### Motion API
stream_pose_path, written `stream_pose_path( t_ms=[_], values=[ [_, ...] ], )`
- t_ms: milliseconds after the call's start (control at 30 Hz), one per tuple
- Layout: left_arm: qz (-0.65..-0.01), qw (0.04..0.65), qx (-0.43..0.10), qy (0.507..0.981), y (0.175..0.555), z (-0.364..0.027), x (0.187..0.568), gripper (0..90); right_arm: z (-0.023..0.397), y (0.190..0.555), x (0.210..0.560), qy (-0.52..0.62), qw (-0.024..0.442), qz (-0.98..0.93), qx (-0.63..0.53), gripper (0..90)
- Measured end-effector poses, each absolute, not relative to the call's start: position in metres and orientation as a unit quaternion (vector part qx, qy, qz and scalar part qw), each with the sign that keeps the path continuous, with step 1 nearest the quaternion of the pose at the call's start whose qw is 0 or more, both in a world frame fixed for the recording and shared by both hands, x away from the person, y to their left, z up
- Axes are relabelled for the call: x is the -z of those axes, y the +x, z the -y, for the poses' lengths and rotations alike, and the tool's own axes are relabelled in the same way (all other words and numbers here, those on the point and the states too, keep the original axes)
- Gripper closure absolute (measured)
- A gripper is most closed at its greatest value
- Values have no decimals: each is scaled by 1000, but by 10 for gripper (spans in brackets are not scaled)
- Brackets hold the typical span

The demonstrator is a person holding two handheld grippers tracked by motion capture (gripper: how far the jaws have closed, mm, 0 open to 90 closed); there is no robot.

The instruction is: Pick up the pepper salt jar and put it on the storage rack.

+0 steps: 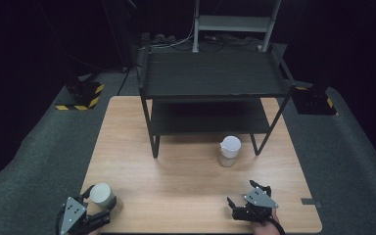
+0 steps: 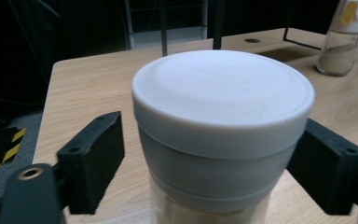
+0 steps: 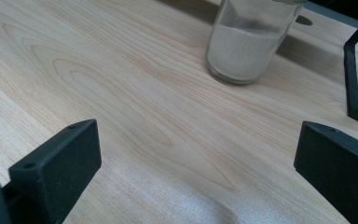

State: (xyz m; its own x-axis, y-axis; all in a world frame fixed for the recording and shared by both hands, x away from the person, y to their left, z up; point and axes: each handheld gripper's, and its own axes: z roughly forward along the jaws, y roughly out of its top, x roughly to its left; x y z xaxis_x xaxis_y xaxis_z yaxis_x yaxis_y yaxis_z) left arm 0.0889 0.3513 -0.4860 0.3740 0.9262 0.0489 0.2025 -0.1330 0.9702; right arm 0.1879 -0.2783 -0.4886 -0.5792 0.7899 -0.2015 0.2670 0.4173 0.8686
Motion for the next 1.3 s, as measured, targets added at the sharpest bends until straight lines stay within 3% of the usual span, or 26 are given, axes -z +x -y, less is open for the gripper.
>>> stream_pose_path(
  t_ms=[367,1300],
  values=[
    [-420,518,-351,657,89,-359,492,338,278,188,488,340,311,-783,-417,0],
    [-408,532,-340,659,90,-336,465,346,277,189,487,337,309,-787,-414,0]
  ],
)
